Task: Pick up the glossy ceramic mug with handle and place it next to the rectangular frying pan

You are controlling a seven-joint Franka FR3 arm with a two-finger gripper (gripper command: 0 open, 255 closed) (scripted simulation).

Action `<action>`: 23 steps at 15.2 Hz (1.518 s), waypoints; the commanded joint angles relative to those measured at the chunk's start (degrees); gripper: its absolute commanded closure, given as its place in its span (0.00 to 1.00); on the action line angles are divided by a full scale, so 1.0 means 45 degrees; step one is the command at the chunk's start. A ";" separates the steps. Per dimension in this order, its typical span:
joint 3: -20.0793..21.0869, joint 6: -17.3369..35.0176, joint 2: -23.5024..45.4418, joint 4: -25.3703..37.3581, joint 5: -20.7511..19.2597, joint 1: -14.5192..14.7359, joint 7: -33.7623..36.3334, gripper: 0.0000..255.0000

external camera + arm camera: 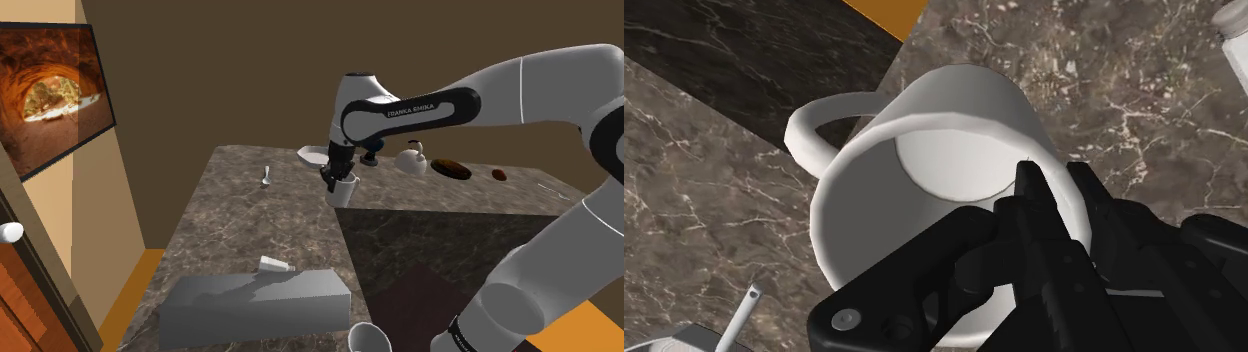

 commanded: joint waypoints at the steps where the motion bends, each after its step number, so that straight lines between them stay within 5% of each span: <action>1: -0.0323 0.0037 0.0539 0.0517 -0.0168 -0.0281 -0.0516 1.00; 13: -0.1785 -0.0511 0.3953 0.4568 -0.0564 -0.1704 -0.3244 1.00; 23: -0.2495 -0.2096 0.7875 1.0152 -0.0442 -0.2816 -0.5217 1.00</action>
